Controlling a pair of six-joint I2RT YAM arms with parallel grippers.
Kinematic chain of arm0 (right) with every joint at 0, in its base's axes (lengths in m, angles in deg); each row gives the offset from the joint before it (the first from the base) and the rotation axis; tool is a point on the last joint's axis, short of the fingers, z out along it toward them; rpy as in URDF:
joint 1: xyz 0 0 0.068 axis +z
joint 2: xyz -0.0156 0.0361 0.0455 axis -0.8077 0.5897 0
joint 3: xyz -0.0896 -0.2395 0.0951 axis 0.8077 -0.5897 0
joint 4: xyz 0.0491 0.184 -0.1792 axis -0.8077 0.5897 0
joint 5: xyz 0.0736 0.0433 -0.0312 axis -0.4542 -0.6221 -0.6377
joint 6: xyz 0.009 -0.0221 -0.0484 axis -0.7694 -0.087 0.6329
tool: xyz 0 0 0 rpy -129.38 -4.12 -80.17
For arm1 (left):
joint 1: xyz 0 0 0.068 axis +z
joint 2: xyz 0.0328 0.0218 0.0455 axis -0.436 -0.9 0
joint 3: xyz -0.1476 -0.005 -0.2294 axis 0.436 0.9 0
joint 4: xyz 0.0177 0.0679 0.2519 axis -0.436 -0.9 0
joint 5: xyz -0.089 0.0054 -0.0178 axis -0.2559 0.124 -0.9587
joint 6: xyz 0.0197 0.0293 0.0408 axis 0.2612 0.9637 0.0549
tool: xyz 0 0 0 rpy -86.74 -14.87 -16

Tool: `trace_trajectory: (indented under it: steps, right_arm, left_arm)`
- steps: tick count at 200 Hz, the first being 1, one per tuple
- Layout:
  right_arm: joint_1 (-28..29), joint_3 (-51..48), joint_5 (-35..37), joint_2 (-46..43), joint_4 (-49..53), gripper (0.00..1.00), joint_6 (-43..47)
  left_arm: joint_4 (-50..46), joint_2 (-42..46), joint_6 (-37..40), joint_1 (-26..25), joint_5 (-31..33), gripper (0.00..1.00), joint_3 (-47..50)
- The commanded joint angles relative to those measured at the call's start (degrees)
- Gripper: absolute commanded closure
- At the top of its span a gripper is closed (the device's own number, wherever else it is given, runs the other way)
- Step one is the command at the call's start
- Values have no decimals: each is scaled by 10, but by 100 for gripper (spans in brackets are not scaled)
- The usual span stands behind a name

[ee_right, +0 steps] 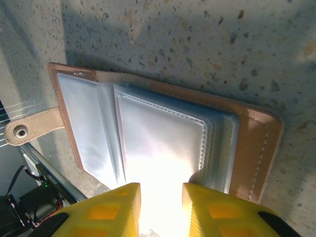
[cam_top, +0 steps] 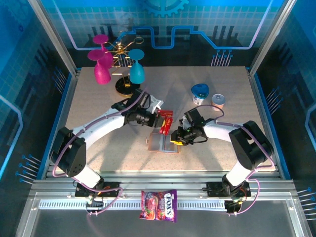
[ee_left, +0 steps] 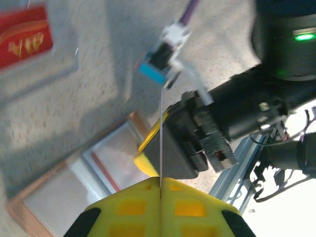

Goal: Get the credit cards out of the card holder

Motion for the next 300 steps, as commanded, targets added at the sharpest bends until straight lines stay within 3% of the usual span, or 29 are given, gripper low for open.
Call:
trace_trajectory:
  steps: [1, 50, 96, 131, 203, 300]
  right_arm:
    - [2, 11, 6, -37, 33, 70, 12]
    - [-36, 8, 25, -118, 89, 70, 32]
    - [-78, 0, 43, -176, 149, 70, 63]
    - [-100, -16, 43, -208, 166, 69, 71]
    - [-132, -40, 38, -237, 183, 68, 70]
    - [-160, -33, 25, -227, 200, 66, 92]
  left_arm:
    - [-75, -9, 178, 2, -28, 100, -50]
    - [-204, -61, 408, 2, -2, 100, -165]
    - [-309, -157, 546, 0, 90, 100, -288]
    - [-320, -207, 619, 0, 124, 100, -344]
    - [-314, -303, 681, 1, 164, 100, -427]
    - [-244, -331, 701, 11, 204, 100, -421]
